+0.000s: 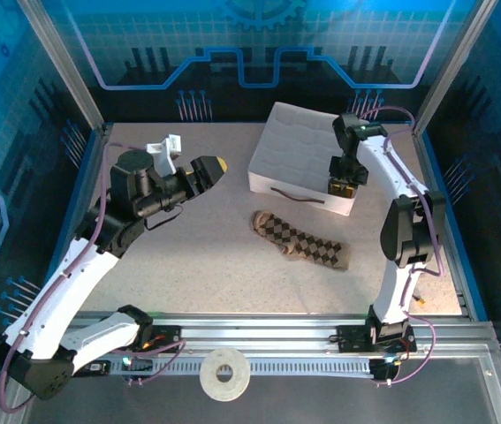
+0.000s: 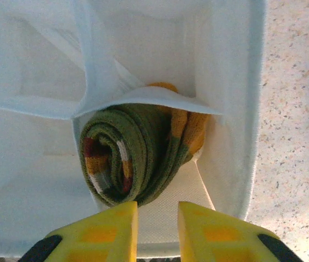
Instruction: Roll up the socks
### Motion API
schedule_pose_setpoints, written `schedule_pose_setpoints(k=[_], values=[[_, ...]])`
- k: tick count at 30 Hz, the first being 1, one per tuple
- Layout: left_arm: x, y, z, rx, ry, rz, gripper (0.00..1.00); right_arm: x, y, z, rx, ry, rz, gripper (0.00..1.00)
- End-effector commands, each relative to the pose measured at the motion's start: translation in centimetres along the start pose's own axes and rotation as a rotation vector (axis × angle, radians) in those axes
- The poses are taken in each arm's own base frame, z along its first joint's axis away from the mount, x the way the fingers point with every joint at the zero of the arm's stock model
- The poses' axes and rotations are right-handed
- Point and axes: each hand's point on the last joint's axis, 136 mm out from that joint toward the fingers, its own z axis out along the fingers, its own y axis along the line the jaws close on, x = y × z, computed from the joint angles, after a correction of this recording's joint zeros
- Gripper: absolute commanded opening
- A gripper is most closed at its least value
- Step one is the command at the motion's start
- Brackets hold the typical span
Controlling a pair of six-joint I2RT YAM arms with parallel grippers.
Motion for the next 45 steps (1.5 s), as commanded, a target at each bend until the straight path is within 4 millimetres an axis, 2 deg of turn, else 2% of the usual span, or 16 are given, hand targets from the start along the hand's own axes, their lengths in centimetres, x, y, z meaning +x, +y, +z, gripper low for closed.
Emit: schedule_pose_setpoints(k=[1,5,7,9,10,13,15,17,21,24,27,29,34,37,40,45], values=[[0.4,0.1,0.3,0.012,0.014,-0.006,0.81,0.3,0.2,1.9,-0.012,0.039,0.003,0.23],[0.6,0.3,0.3,0.007,0.02,-0.014,0.81,0.4,-0.1,3.5,0.002,0.064,0.002,0.16],[0.7,0.5,0.3,-0.003,0.021,-0.017,0.81,0.2,-0.5,3.0,0.017,0.05,0.011,0.15],[0.8,0.8,0.3,-0.012,0.023,-0.02,0.81,-0.2,-0.9,1.3,0.014,-0.013,0.023,0.17],[0.9,1.0,0.3,-0.018,0.025,-0.024,0.81,-0.5,-1.1,0.0,0.007,-0.06,0.031,0.22],[1.4,1.9,0.5,-0.046,0.036,-0.044,0.81,-0.6,-2.0,-4.0,0.014,-0.219,0.038,0.46],[1.9,2.7,0.8,-0.064,0.048,-0.069,0.8,0.2,-2.1,-6.1,0.015,-0.303,0.016,0.55],[2.7,4.0,1.2,-0.097,0.068,-0.103,0.78,1.9,-1.3,-7.0,-0.014,-0.337,-0.029,0.59],[4.5,6.5,1.9,-0.15,0.101,-0.172,0.76,8.1,2.6,-5.1,-0.184,-0.289,-0.159,0.77],[5.3,7.5,1.9,-0.155,0.102,-0.211,0.75,12.9,5.5,-2.6,-0.325,-0.199,-0.196,0.81],[5.8,8.0,1.6,-0.166,0.108,-0.22,0.75,15.8,7.8,-0.6,-0.475,-0.142,-0.192,0.83],[5.9,8.0,1.5,-0.168,0.111,-0.221,0.75,16.8,8.7,0.6,-0.54,-0.123,-0.187,0.85],[5.9,7.9,1.0,-0.17,0.106,-0.217,0.75,18.6,9.7,3.9,-0.552,0.005,-0.155,0.86],[6.0,8.0,0.4,-0.17,0.094,-0.22,0.75,20.6,11.7,4.8,-0.608,0.07,-0.121,0.85],[6.1,8.1,-0.2,-0.176,0.085,-0.221,0.76,22.2,14.5,5.3,-0.672,0.121,-0.056,0.85],[6.4,8.5,-0.9,-0.196,0.079,-0.228,0.76,23.5,21.2,5.4,-0.781,0.18,0.061,0.85]])
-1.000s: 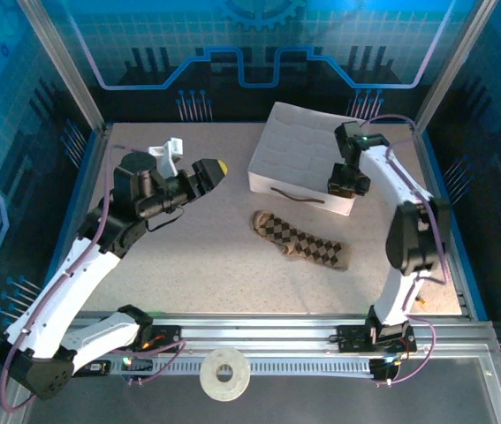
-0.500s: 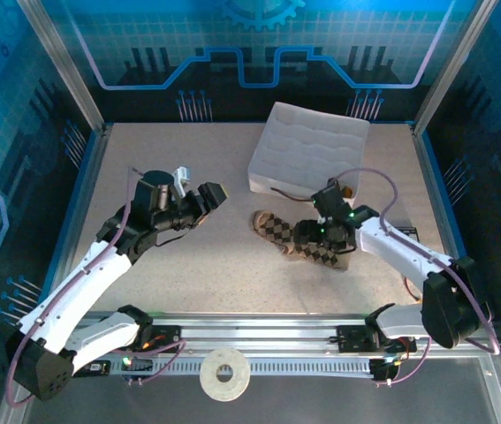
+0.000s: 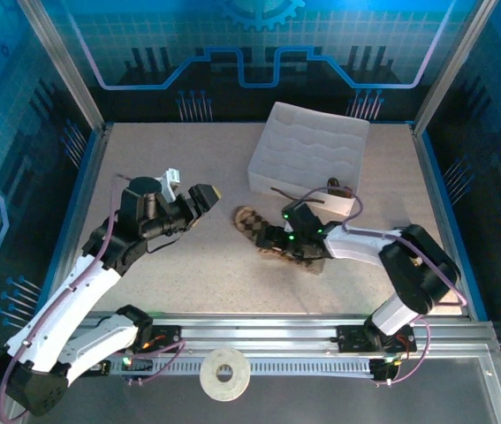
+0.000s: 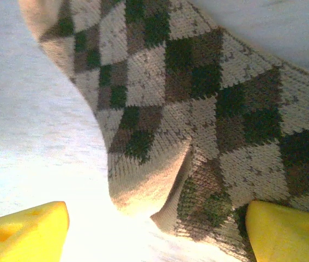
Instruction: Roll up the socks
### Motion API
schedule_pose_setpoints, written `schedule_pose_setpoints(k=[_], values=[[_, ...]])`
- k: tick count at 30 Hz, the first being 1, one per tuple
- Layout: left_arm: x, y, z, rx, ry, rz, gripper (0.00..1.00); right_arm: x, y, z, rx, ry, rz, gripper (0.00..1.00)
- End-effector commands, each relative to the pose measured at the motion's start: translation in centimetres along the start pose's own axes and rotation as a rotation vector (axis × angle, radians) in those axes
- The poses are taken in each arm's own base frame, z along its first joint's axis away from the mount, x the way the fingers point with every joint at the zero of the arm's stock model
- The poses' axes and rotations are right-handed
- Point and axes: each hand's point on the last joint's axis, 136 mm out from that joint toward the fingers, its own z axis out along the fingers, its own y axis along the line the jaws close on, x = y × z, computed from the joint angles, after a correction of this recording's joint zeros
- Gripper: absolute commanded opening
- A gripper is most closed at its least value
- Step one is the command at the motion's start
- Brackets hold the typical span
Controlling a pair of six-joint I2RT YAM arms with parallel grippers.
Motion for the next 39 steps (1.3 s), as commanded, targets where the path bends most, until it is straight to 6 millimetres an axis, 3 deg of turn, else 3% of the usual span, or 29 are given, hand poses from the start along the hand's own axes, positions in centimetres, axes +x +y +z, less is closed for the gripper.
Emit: schedule_pose_setpoints(k=[1,6,9,11,15,21,23,27,32,39], values=[[0.6,1.5,-0.4,-0.051,0.001,-0.022,0.76,1.2,2.9,3.9,-0.088,0.052,0.159,0.85],[0.6,1.9,-1.2,-0.067,-0.012,-0.027,0.75,0.1,9.9,7.5,-0.253,0.057,0.238,0.85],[0.6,2.5,-1.9,-0.098,-0.025,-0.04,0.75,-1.8,14.0,6.4,-0.381,0.008,0.225,0.91],[0.6,3.5,-2.3,-0.138,-0.038,-0.065,0.73,-2.4,14.8,4.3,-0.362,-0.019,0.16,0.91],[1.3,6.1,-2.0,-0.208,-0.026,-0.179,0.65,-2.6,11.7,0.9,-0.149,-0.045,-0.049,0.84],[4.3,11.4,1.5,-0.384,0.106,-0.416,0.65,-1.4,1.1,-0.1,0.265,0.17,-0.313,0.73],[4.5,12.6,2.9,-0.416,0.12,-0.457,0.67,-0.9,-0.8,0.1,0.28,0.234,-0.326,0.71],[3.9,14.9,6.2,-0.478,0.118,-0.504,0.77,-0.9,-0.3,0.7,0.193,0.271,-0.361,0.74],[2.0,18.1,9.3,-0.566,0.1,-0.514,0.8,-1.0,0.4,1.8,0.154,0.301,-0.359,0.76],[-0.2,20.2,13.5,-0.584,0.124,-0.476,0.81,1.6,0.1,2.8,0.089,0.372,-0.297,0.75]])
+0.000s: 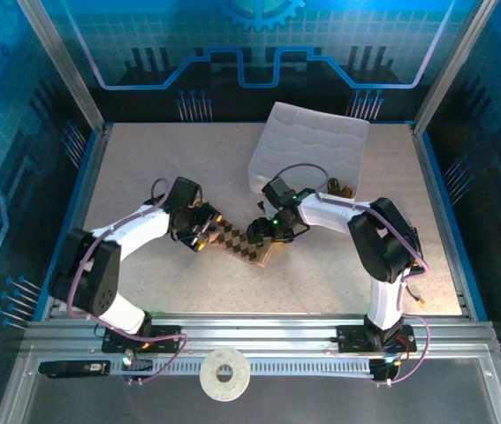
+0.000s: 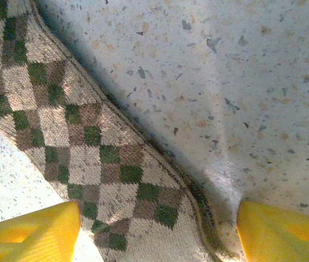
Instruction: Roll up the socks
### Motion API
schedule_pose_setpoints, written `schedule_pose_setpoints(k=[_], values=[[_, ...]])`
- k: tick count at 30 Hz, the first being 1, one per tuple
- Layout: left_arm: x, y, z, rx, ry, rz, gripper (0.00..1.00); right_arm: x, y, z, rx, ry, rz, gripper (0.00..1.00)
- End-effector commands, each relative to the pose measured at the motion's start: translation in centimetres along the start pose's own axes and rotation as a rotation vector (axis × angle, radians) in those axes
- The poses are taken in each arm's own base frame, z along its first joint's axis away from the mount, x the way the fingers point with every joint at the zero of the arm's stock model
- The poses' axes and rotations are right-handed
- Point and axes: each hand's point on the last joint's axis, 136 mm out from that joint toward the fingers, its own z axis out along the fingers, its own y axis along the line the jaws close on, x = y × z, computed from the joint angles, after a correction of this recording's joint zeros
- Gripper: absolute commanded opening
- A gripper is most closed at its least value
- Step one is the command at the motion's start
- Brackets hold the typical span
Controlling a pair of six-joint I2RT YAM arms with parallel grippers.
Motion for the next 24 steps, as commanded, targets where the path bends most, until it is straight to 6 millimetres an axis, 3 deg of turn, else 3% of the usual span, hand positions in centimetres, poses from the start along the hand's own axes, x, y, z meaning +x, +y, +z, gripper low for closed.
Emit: schedule_pose_setpoints(k=[1,10,12,17,20,24], values=[[-1.4,-3.0,0.7,0.059,-0.009,0.068,0.81,2.9,1.5,1.7,-0.103,0.105,0.012,0.75],[-2.4,-7.5,2.5,0.134,0.014,0.178,0.81,8.0,7.4,1.0,-0.212,0.172,-0.088,0.74],[-2.5,-7.7,2.2,0.129,0.011,0.186,0.81,8.3,7.5,0.7,-0.186,0.168,-0.1,0.74],[-2.3,-6.9,0.1,0.103,-0.016,0.176,0.81,7.0,5.2,-0.8,-0.048,0.095,-0.171,0.74],[-2.2,-5.5,-2.4,0.057,-0.06,0.143,0.81,5.9,5.3,-3.0,0.033,-0.024,-0.402,0.77],[-1.0,-4.2,-5.6,0.069,-0.067,0.117,0.81,5.8,8.6,-6.6,0.108,-0.321,-0.958,0.89]])
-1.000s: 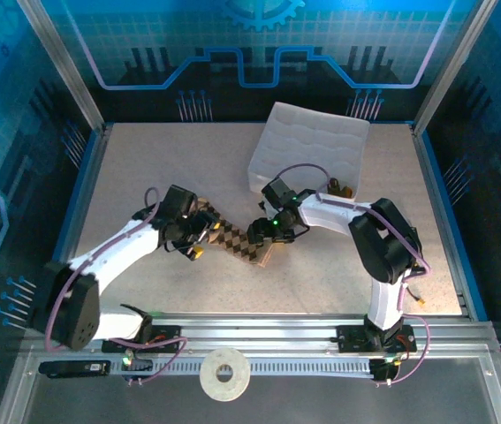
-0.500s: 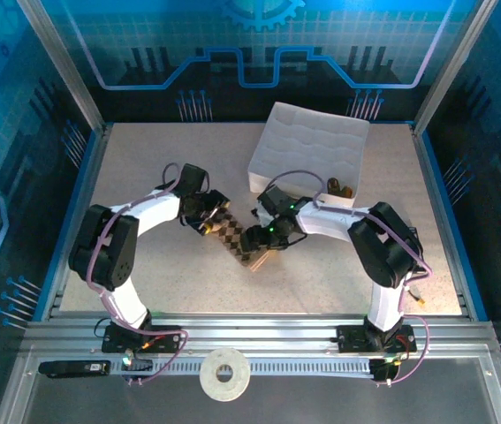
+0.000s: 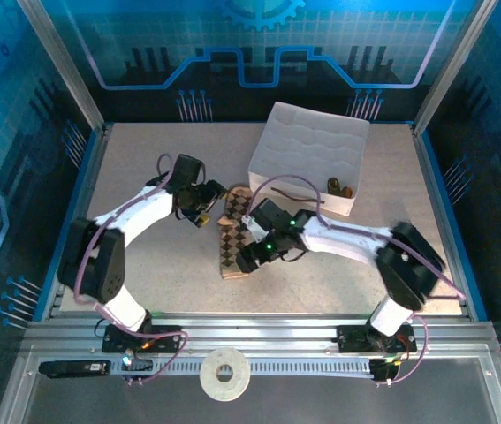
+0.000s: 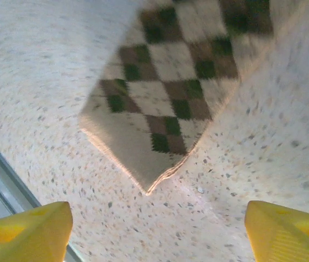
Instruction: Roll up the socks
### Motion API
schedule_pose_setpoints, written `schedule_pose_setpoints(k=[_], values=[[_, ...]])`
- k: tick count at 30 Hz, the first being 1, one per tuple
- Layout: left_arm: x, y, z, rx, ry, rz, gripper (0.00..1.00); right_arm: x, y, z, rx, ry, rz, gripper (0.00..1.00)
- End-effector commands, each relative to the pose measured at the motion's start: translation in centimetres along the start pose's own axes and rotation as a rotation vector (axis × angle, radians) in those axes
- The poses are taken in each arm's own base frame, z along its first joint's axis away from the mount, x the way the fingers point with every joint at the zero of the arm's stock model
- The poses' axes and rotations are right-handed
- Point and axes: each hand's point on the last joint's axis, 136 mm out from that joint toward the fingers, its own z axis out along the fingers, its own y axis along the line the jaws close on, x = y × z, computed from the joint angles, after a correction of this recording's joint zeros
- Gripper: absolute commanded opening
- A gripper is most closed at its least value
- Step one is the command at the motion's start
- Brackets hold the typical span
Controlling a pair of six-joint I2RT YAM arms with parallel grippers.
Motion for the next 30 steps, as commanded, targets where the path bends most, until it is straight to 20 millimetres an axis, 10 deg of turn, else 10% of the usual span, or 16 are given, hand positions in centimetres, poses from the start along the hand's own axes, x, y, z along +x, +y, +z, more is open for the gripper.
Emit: schedule_pose_setpoints(k=[1,9,20,30], values=[[1.2,2.2,-3.4,-0.041,-0.004,-0.035,0.81,-1.8,2.5,-3.3,0.129,-0.255,-0.593,0.93],[5.3,5.3,-7.3,0.067,0.057,-0.093,0.75,0.1,2.3,-0.5,0.216,-0.316,-1.199,1.0],[7.8,10.8,-12.9,0.19,-0.044,-0.24,0.68,-0.5,2.3,5.3,0.204,-0.17,-1.233,0.57],[8.8,11.5,-15.0,0.239,-0.049,-0.248,0.68,-0.7,2.6,4.0,0.191,-0.171,-1.12,0.63]])
